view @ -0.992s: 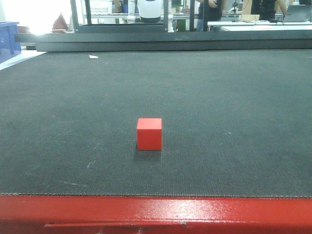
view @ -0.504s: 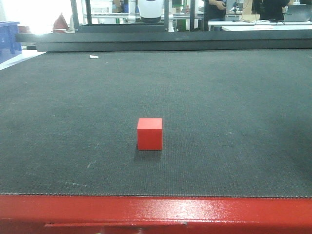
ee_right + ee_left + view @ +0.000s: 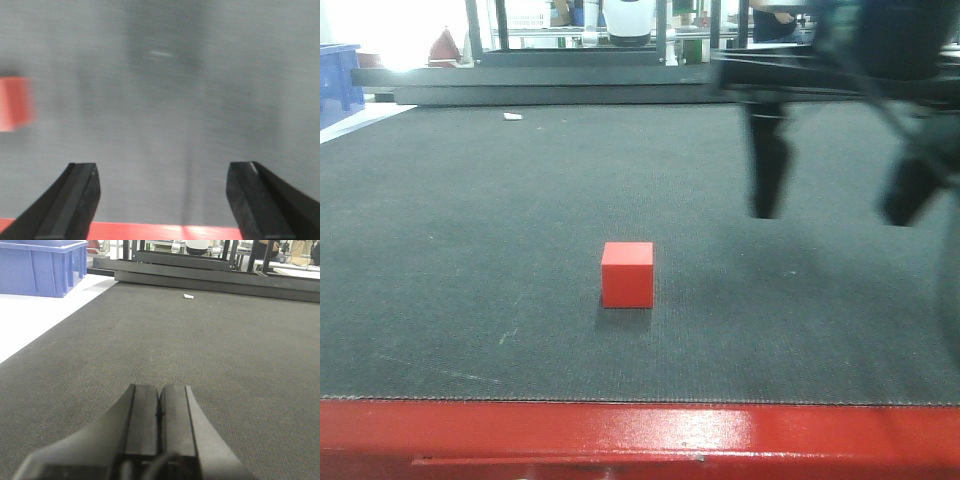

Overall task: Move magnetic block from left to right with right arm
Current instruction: 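Lower the open right gripper around the red cube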

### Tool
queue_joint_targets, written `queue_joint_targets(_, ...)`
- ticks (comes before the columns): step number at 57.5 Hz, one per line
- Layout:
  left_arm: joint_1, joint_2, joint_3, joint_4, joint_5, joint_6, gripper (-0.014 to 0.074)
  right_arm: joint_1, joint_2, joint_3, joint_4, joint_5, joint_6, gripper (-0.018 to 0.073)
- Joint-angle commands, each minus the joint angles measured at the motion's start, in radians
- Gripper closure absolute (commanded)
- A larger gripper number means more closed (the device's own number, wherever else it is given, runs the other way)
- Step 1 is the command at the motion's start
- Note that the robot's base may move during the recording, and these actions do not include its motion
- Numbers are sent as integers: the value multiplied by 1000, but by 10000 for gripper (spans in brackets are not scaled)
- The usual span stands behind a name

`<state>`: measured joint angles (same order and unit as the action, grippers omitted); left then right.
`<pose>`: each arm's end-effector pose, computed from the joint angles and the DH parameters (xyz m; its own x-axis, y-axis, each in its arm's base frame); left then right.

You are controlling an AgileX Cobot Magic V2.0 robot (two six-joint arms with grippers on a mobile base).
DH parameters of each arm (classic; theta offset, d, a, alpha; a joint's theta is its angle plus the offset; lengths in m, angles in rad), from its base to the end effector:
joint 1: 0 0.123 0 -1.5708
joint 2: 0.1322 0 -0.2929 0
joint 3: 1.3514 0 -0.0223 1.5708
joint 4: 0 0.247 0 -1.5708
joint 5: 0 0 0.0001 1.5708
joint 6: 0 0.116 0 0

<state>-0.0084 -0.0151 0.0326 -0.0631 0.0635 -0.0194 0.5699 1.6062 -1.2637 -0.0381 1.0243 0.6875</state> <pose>0.0699 -0.0011 0.1973 0.0053 -0.0823 -0.9966 0.0129 0.9965 -0.0823 0.2771 0.1731 0.2599 -0.9623 0.1184 -0.2450 0.0821 0.9847 0.1535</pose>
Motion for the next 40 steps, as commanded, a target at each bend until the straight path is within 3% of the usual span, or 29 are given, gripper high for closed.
queue_joint_targets(1,0,-6,8,-7,-85,-2,713,36,28,-104,19,-4,7,-65)
queue_joint_targets(19,0,-6,8,-7,-85,-2,713,119,237,-368,38,79,36,-65)
queue_joint_targets(40,0,-6,8,-7,-85,-2,713,133,334,-412,49,76,63,-65)
